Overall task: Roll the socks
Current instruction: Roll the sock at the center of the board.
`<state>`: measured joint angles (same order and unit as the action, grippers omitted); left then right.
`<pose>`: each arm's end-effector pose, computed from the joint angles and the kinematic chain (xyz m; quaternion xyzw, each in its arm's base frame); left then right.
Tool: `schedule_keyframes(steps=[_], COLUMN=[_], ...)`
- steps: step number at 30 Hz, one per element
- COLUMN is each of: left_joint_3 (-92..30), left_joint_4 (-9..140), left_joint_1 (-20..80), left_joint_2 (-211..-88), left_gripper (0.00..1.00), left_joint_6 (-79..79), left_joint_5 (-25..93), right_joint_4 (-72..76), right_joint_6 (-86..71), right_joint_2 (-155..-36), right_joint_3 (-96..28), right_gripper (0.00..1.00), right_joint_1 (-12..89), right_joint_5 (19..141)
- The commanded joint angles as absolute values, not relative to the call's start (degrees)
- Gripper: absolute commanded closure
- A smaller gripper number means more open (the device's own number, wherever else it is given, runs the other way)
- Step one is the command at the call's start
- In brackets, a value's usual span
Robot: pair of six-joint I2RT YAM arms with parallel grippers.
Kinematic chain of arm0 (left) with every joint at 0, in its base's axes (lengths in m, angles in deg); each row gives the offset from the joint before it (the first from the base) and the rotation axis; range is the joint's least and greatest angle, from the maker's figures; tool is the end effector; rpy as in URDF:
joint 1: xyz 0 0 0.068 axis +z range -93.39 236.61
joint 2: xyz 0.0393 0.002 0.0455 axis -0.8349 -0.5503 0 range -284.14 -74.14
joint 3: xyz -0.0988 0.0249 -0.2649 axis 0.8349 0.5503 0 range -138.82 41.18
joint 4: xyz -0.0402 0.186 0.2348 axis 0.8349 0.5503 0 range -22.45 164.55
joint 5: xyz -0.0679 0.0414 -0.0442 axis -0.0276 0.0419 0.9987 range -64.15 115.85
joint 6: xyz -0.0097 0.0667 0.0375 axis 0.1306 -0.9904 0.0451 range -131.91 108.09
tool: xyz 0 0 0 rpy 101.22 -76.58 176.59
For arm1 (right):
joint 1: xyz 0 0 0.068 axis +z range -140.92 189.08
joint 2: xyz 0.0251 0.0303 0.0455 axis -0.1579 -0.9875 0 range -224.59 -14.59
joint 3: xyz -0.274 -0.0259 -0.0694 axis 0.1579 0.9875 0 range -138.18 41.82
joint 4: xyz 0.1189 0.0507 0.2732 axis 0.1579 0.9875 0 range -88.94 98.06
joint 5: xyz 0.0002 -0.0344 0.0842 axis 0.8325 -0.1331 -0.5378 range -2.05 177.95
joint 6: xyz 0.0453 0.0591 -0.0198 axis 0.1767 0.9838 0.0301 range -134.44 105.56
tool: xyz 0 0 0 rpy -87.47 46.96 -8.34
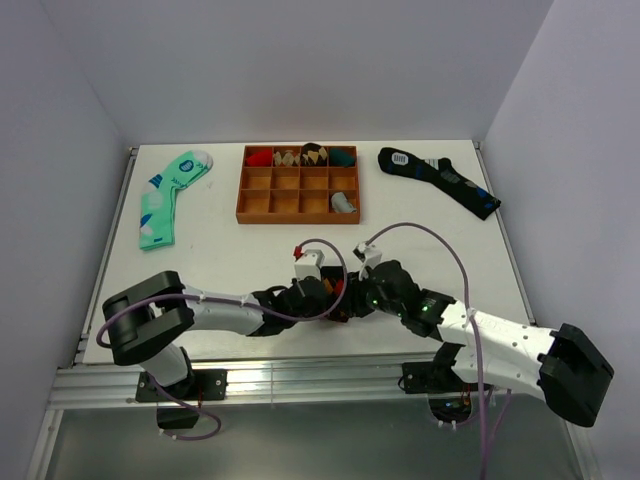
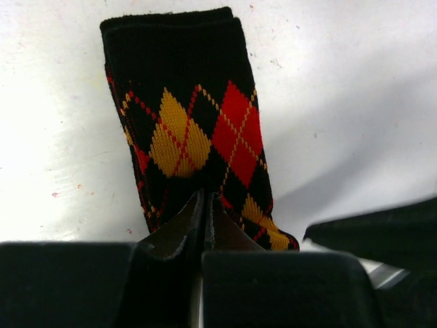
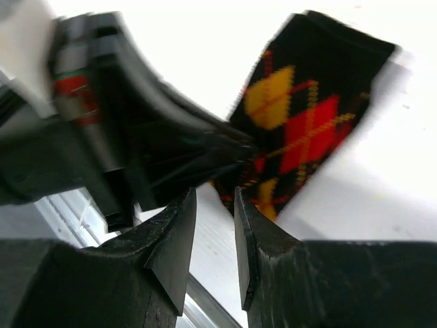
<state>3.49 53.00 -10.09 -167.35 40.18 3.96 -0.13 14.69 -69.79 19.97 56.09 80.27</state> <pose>0.1608 -0.3116 0.0964 0.0354 0.8961 -0.2627 0.3561 0.1669 0.1918 0.1574 -0.1677 0.8577 0.3436 0.3437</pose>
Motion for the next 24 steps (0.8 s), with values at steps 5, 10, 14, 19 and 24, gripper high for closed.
schedule_keyframes(steps=[5,10,14,19,24], left_joint_3=[5.33,5.58,5.41,4.71,4.53], left_joint_4=[74.32,74.32,74.93,75.90,75.99], left_joint_1=[-8.52,-5.98,-4.39,-3.51,-3.42], left_joint_2=[-173.99,-174.60,-174.25,-174.25,-174.43], left_gripper=[1.00,1.00,1.00,1.00,1.00], left_joint_6=[37.22,36.52,36.07,35.46,35.28], left_joint_5=[20.38,24.44,26.28,26.46,26.38], right_joint_4=[-5.62,-8.61,-6.24,-2.29,-4.30], right_joint_6=[12.99,12.81,13.42,18.94,21.07], right_joint_2=[-73.29,-72.78,-73.83,-74.27,-70.58], right_joint_3=[18.61,20.20,19.41,19.31,23.44], right_gripper=[0.64,0.65,0.65,0.66,0.65], right_joint_1=[66.64,71.04,74.73,78.34,78.69], right_joint_5=[95.94,101.39,108.86,116.51,116.26])
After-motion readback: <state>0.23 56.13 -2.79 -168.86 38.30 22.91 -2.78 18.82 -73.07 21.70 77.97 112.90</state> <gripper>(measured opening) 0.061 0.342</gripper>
